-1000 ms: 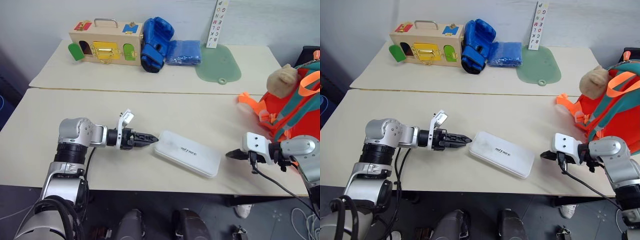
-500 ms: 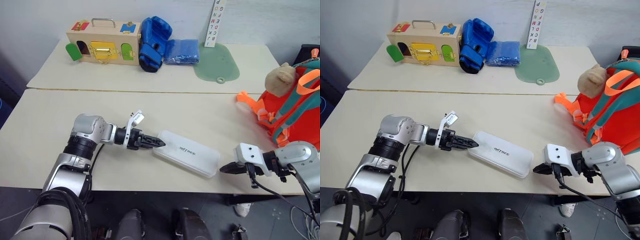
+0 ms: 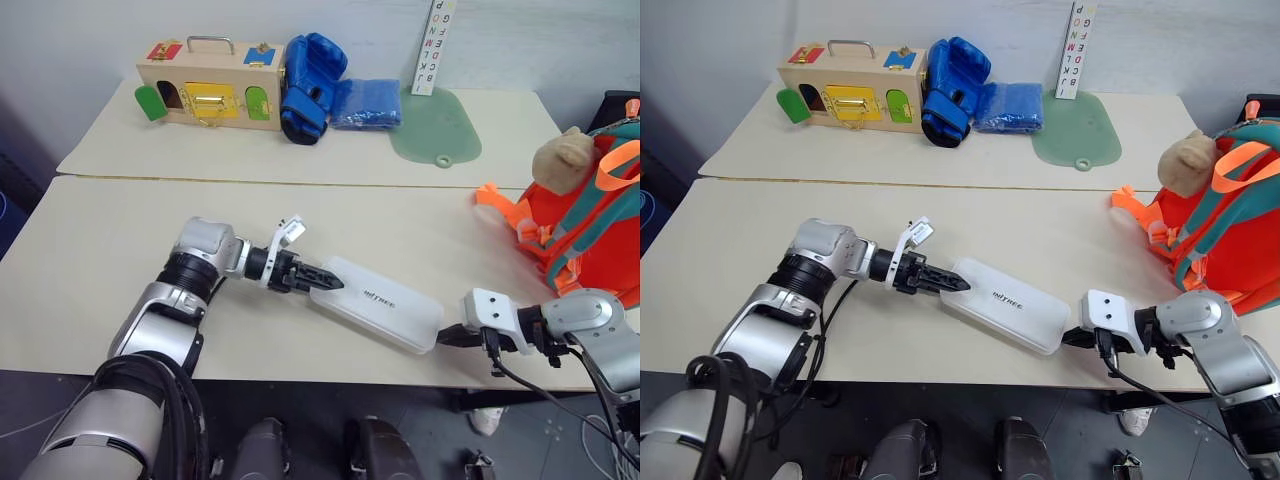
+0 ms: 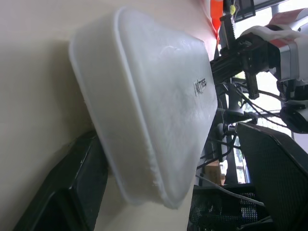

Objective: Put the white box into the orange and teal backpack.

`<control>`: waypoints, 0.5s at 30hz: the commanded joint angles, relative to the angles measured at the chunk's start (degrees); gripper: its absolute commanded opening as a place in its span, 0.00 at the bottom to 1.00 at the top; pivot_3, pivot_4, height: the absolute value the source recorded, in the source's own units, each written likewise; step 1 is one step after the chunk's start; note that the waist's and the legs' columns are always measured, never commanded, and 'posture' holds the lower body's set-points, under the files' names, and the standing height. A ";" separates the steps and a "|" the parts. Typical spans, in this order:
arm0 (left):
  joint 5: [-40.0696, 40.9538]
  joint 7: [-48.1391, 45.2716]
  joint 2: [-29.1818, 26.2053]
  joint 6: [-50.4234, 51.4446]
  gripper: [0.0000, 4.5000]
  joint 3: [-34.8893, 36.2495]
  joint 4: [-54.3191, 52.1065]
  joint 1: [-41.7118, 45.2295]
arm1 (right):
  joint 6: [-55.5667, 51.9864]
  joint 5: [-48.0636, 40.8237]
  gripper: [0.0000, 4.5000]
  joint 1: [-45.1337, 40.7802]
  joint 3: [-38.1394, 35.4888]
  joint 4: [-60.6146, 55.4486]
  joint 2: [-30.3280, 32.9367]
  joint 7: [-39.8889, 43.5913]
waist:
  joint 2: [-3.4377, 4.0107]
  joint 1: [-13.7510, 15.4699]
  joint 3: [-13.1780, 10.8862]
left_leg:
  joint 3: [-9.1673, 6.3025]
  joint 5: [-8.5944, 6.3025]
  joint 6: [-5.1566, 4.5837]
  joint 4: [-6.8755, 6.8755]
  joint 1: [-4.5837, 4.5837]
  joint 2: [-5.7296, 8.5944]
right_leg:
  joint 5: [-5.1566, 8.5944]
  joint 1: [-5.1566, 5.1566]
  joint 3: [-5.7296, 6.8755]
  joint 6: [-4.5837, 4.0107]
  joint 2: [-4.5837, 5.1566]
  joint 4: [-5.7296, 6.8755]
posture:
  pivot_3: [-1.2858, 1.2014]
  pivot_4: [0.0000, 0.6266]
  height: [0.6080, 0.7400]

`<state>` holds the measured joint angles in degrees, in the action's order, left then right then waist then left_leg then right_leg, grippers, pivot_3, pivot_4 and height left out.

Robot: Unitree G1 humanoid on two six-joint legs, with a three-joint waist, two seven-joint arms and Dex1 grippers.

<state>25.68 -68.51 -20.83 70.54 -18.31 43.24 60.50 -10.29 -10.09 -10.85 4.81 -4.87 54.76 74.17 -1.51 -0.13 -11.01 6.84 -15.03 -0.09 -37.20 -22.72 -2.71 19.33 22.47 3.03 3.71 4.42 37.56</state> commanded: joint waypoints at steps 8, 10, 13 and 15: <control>-0.99 -4.47 1.39 0.38 0.47 -0.03 0.42 1.97 | 0.93 1.00 0.00 0.18 0.78 0.22 -1.27 -1.71 | -0.04 -0.22 -0.02 | 0.01 0.01 0.02 0.01 -0.03 -0.04 | 0.00 0.05 0.00 0.00 -0.05 0.00 | 0.52 0.24 1.00; -1.04 -4.60 1.04 0.71 0.36 0.72 0.24 1.80 | 0.92 0.82 0.00 0.62 0.58 -0.07 -1.46 -2.10 | -0.05 -0.22 -0.03 | 0.00 0.01 0.02 0.00 -0.03 -0.04 | 0.00 0.04 0.00 0.00 -0.05 0.00 | 0.52 0.24 1.00; 0.19 -4.20 0.34 2.16 0.34 3.61 -0.48 1.42 | 0.54 -0.18 0.00 1.72 -0.84 -1.08 -1.83 -3.35 | -0.06 -0.35 -0.03 | 0.00 0.01 0.02 0.00 -0.03 -0.05 | 0.00 0.04 -0.01 0.00 -0.04 0.00 | 0.52 0.24 1.00; 2.06 -3.71 -0.39 4.19 0.34 6.73 -1.95 0.91 | 0.11 -0.69 0.00 3.05 -3.18 -2.39 -2.15 -5.82 | -0.07 -0.51 -0.04 | 0.00 0.01 0.02 0.01 -0.03 -0.07 | 0.00 0.05 -0.01 0.00 -0.05 0.01 | 0.52 0.24 1.00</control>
<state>25.51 -72.22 -20.04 73.36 -15.07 43.54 60.82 -9.61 -10.62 -8.99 3.76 -5.90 53.18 70.88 -1.58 -0.65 -11.04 6.83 -15.02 -0.07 -37.18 -22.75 -2.78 19.33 22.53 3.03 3.71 4.37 37.58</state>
